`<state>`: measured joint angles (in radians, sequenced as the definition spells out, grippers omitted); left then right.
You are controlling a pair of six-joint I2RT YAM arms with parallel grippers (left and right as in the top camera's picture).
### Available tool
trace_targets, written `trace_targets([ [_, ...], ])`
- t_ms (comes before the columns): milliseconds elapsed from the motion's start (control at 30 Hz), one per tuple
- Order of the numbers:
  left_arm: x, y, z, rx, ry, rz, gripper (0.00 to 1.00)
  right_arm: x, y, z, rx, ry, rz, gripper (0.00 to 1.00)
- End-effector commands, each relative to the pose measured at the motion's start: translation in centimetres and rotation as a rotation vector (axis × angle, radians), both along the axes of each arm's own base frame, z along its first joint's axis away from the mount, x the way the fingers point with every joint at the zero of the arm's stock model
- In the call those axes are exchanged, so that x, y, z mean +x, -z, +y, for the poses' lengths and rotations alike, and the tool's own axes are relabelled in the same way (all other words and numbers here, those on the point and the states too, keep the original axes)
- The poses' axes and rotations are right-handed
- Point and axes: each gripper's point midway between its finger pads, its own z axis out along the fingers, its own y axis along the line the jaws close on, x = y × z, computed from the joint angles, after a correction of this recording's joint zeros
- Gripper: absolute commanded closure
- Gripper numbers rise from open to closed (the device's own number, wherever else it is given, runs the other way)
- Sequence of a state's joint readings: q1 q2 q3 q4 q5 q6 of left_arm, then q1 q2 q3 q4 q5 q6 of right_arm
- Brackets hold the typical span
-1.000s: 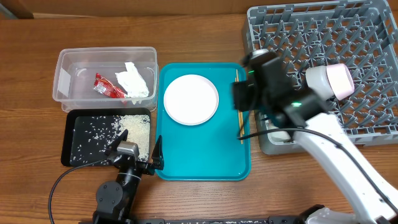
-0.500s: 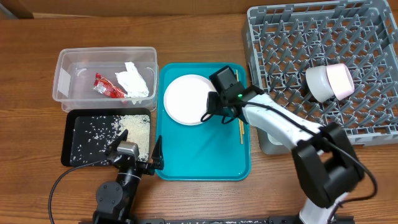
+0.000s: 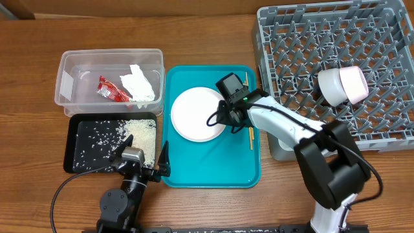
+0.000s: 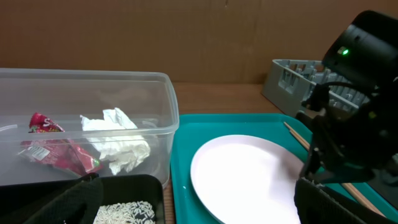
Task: Sort waste into correct bins and load items into the dishwasher
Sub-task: 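Grasp the white plate rim with the right gripper, then carry the white plate right and stand it in the dish rack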
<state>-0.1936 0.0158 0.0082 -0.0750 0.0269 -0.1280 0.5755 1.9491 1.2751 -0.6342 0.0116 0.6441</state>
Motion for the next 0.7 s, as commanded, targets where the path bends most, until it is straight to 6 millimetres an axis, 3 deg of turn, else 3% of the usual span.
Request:
trace_targets([
  [0,0.0,0.1,0.0,-0.007,0.001,0.001,0.0,2.4,-8.0,-0.9,-0.02,-0.035,-0.217,0.96],
  [100,0.0,0.1,0.0,-0.007,0.001,0.001,0.0,3.8,-14.8,-4.4,-0.124,0.038,-0.422,0.96],
  [133,0.0,0.1,0.0,-0.007,0.001,0.001,0.0,4.3,-18.2,-7.0,-0.193,0.122,-0.53,0.96],
  [300,0.0,0.1,0.0,-0.007,0.001,0.001,0.0,3.9,-28.0,-17.0,-0.499,0.418,-0.82,0.96],
  [433,0.0,0.1,0.0,-0.007,0.001,0.001,0.0,4.3,-30.4,-21.7,-0.722,0.446,-0.843,0.96],
  [533,0.0,0.1,0.0,-0.007,0.001,0.001,0.0,5.0,-30.0,-25.0,-0.818,0.506,-0.807,0.96],
  [667,0.0,0.1,0.0,-0.007,0.001,0.001,0.0,6.7,-28.2,-28.0,-0.918,0.503,-0.736,0.96],
])
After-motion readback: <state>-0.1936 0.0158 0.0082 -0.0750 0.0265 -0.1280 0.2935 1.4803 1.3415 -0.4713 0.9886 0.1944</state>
